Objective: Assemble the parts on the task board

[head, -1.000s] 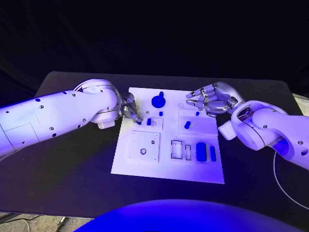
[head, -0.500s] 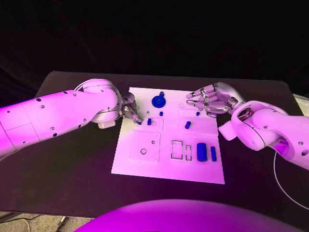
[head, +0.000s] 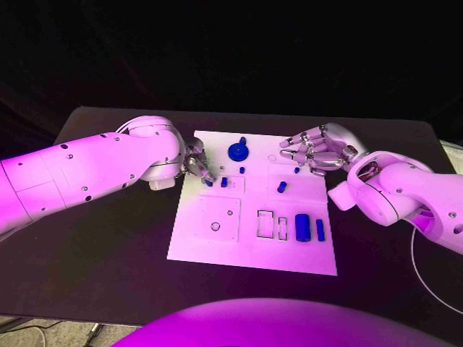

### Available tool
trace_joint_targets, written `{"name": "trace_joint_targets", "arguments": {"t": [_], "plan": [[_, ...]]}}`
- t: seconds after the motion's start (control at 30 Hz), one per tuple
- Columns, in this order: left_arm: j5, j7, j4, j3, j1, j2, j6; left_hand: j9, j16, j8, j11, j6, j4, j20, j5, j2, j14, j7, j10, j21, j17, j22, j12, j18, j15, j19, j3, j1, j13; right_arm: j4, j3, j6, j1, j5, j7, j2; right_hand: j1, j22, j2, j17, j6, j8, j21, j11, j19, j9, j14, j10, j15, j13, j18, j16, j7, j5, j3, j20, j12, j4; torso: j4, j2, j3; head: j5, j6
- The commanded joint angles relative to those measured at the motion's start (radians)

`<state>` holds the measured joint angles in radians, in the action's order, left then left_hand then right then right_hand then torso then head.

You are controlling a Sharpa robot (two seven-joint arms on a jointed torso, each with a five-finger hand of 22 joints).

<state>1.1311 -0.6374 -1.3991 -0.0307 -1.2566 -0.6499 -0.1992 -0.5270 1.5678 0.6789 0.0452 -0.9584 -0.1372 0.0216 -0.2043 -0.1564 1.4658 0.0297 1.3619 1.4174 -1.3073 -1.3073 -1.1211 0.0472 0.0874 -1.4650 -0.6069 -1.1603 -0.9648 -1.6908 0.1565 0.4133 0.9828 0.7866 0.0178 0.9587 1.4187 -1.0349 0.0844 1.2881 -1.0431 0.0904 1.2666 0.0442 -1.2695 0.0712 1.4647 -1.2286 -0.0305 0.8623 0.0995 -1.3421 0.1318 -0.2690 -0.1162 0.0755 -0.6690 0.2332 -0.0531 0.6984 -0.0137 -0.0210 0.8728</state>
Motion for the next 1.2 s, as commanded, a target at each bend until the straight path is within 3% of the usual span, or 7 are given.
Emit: {"name": "trace_joint_targets", "arguments": {"t": [0.03,0.7,1.2], "plan": [[-0.018,-0.008,0.005,-0.005,0.007,0.009,-0.063,0.006,0.003,-0.005,0.003,-0.019,0.058,-0.003,-0.003,-0.001,0.105,-0.012,0.009,0.006,-0.263,-0.132,-0.007,-0.005,0.008,-0.03,-0.047,0.016,-0.01,-0.003,0.0,-0.014,-0.001,0.003,0.008,0.0,-0.011,0.001,-0.002,-0.001,0.005,0.0,-0.006,-0.003,0.005,0.001,0.047,0.005,-0.001,-0.001,0.011,0.005,0.0,0.001,0.0,0.003,-0.002,0.003,0.0004,0.0,-0.0001,0.002,0.0],[0.0,-0.01,0.024,-0.005,0.007,0.022,-0.053,0.028,0.003,-0.019,0.009,-0.048,0.036,-0.009,-0.001,-0.002,0.105,-0.019,0.019,0.015,-0.263,-0.143,-0.016,-0.008,0.014,-0.036,0.025,0.07,-0.031,-0.005,0.0,-0.012,-0.001,0.003,0.009,0.001,-0.01,0.001,-0.003,-0.001,0.005,0.0,-0.007,-0.003,0.004,0.001,0.047,0.005,-0.001,-0.001,0.011,0.006,-0.001,0.001,0.0,0.002,-0.003,0.002,0.0,0.0,-0.0016,0.003,0.0],[0.002,-0.01,0.031,-0.003,0.007,0.016,-0.026,0.055,0.003,-0.035,0.007,-0.075,-0.052,-0.009,0.002,-0.004,0.105,-0.017,0.021,0.016,-0.263,-0.15,-0.011,-0.009,0.012,-0.039,0.256,0.145,-0.04,-0.002,0.0,-0.012,-0.001,0.003,0.01,0.0,-0.01,0.001,-0.003,-0.001,0.005,0.0,-0.007,-0.003,0.004,0.001,0.047,0.005,-0.001,-0.001,0.011,0.006,-0.001,0.001,0.0,0.002,-0.003,0.002,0.0007,0.0,-0.0023,0.007,0.0]]}}
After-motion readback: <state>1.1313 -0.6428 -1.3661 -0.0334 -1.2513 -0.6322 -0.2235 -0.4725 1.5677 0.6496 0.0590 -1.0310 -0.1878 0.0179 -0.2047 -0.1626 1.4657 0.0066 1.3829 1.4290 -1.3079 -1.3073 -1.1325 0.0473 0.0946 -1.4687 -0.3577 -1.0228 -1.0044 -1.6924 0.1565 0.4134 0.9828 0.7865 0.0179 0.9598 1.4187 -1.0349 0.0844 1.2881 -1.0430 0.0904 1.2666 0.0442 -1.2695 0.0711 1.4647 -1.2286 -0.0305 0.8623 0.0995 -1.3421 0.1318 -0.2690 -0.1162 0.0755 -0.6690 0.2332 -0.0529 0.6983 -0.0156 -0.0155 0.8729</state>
